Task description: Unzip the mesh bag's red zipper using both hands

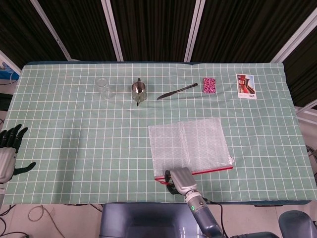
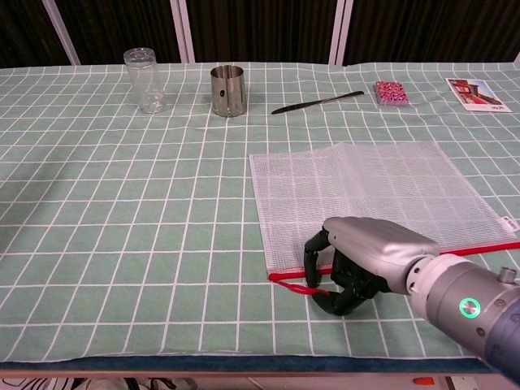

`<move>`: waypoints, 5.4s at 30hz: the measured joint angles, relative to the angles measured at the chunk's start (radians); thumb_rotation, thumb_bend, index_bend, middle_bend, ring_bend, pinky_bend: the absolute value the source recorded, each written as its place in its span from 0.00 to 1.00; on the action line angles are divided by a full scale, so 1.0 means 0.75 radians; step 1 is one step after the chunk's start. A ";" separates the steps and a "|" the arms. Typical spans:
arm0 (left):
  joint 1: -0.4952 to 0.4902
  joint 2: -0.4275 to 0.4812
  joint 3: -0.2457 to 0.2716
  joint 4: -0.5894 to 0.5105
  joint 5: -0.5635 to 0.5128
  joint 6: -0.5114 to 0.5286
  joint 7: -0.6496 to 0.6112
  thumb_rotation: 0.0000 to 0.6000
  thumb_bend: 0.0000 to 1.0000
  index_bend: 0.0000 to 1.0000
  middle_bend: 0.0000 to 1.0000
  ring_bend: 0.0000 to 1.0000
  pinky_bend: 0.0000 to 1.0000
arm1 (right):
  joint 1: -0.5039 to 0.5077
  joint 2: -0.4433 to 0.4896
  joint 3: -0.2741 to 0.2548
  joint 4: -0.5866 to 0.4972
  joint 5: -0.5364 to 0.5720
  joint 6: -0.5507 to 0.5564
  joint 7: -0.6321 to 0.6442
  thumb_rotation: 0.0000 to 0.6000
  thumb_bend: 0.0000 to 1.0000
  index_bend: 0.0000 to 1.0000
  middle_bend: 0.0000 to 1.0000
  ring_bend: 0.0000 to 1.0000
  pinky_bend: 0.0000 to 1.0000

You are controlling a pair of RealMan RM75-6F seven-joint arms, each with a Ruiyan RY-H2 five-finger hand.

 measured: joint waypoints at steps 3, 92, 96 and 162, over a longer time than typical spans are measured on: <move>-0.001 0.000 0.000 0.001 0.001 0.000 -0.002 1.00 0.00 0.00 0.00 0.00 0.00 | -0.002 0.000 -0.001 0.004 0.002 -0.001 0.001 1.00 0.46 0.54 1.00 1.00 0.96; -0.902 -0.275 -0.221 -0.315 -0.347 -0.749 0.438 1.00 0.29 0.42 0.04 0.00 0.00 | 0.411 0.249 0.435 -0.365 0.176 0.146 -0.112 1.00 0.61 0.66 1.00 1.00 0.96; -0.916 -0.306 -0.218 -0.307 -0.359 -0.734 0.434 1.00 0.30 0.44 0.05 0.00 0.00 | 0.413 0.258 0.427 -0.371 0.176 0.157 -0.104 1.00 0.61 0.66 1.00 1.00 0.96; -1.016 -0.489 -0.171 -0.238 -0.441 -0.621 0.442 1.00 0.41 0.56 0.08 0.00 0.00 | 0.436 0.316 0.371 -0.417 0.178 0.214 -0.025 1.00 0.61 0.66 1.00 1.00 0.96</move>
